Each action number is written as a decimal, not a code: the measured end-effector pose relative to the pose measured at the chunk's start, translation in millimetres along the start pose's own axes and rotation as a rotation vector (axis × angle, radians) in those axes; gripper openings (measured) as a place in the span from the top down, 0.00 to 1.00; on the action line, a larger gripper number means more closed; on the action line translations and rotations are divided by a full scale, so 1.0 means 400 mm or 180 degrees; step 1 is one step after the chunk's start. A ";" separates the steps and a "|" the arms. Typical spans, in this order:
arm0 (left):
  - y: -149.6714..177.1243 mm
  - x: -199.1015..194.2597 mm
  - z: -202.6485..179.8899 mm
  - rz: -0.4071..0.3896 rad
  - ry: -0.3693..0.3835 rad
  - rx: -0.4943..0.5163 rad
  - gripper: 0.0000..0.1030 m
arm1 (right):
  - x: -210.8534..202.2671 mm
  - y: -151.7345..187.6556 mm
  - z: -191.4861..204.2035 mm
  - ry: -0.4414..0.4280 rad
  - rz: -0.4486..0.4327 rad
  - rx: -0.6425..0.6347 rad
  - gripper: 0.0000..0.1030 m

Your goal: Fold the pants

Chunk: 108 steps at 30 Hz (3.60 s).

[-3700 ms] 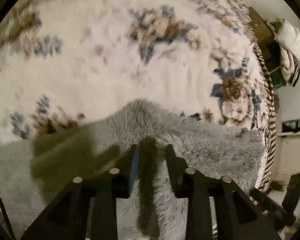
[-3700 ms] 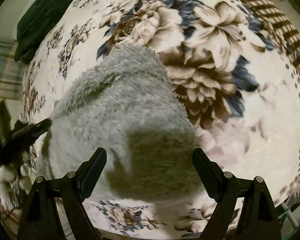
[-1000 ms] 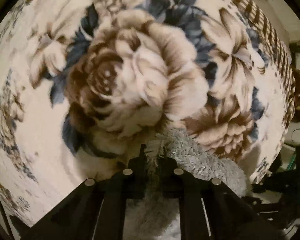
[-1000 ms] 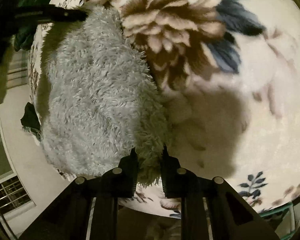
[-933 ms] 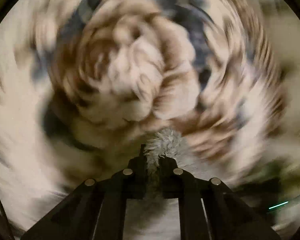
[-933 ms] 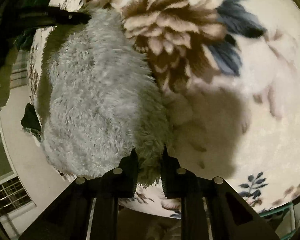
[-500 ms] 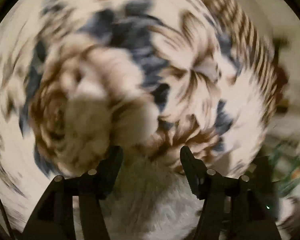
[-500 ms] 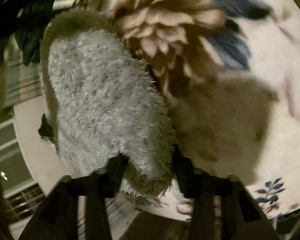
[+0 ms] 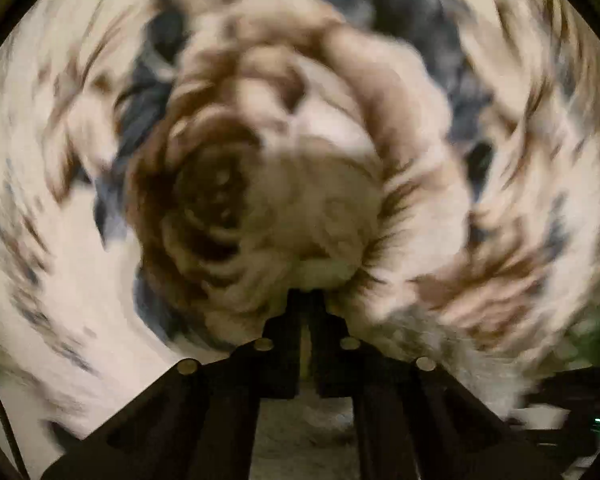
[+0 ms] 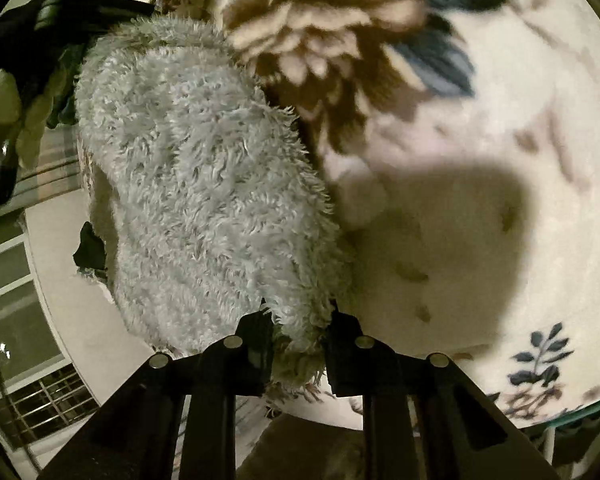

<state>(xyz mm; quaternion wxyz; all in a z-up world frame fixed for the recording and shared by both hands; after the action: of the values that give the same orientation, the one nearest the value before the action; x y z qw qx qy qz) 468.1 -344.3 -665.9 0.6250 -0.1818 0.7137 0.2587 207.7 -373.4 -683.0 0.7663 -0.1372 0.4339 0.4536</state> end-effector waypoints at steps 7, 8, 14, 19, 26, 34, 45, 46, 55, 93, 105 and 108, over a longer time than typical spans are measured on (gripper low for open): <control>0.086 -0.185 0.039 -0.1037 0.0160 -0.0382 0.62 | -0.069 -0.048 0.031 0.0121 -0.0378 -0.0038 0.44; 0.124 -0.207 0.063 -0.1207 0.0152 -0.0522 0.57 | -0.090 -0.056 0.043 0.0193 -0.0468 -0.0103 0.43; 0.358 -0.225 0.065 -0.1745 -0.0025 -0.1406 0.08 | -0.167 -0.085 0.134 0.0960 -0.0880 -0.0560 0.13; 0.601 -0.205 0.072 -0.1859 -0.0297 -0.2167 0.08 | -0.146 -0.048 0.229 0.1594 -0.1075 -0.0997 0.09; 0.953 -0.185 0.165 -0.1891 -0.0274 -0.3423 0.08 | -0.107 0.025 0.360 0.1869 -0.1365 -0.1233 0.09; 1.462 -0.057 0.323 -0.1882 -0.0295 -0.5663 0.09 | 0.037 0.127 0.544 0.1575 -0.1163 -0.1381 0.09; 1.592 0.211 0.447 -0.2837 0.0946 -0.6601 0.16 | 0.296 0.207 0.667 0.1597 -0.0789 -0.1380 0.09; 1.586 0.215 0.458 -0.2945 0.0966 -0.6557 0.16 | 0.309 0.206 0.665 0.1599 -0.0772 -0.1351 0.09; 1.558 0.103 0.447 -0.3484 0.0512 -0.5921 0.86 | 0.331 0.216 0.637 0.1654 -0.0761 -0.1344 0.09; 0.578 -0.235 -0.217 -0.2357 0.0566 -0.2050 0.04 | -0.325 -0.008 0.021 0.0659 -0.1274 -0.0201 0.09; 0.952 -0.277 0.064 -0.2411 -0.0464 -0.3414 0.04 | -0.082 -0.045 0.338 -0.0030 -0.0582 -0.0956 0.06; 0.995 -0.241 0.101 -0.2292 -0.0540 -0.3565 0.04 | 0.005 -0.034 0.377 0.0135 -0.0342 -0.1115 0.32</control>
<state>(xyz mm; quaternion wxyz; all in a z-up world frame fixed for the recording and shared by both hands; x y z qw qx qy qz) 283.0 -8.2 -517.9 0.5375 -0.6844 0.3150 0.3788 300.8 -288.5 -598.7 0.7445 -0.3010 0.3563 0.4776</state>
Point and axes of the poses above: each gripper's, at about its wrist camera, not at the fingertips, and x roughly the way its jaws point, z to its left, y to its underside, the point moved 4 cm from there along x, roughly the way its jaws point, and after that the axes turned 10 degrees about -z, right-handed, at the moved point
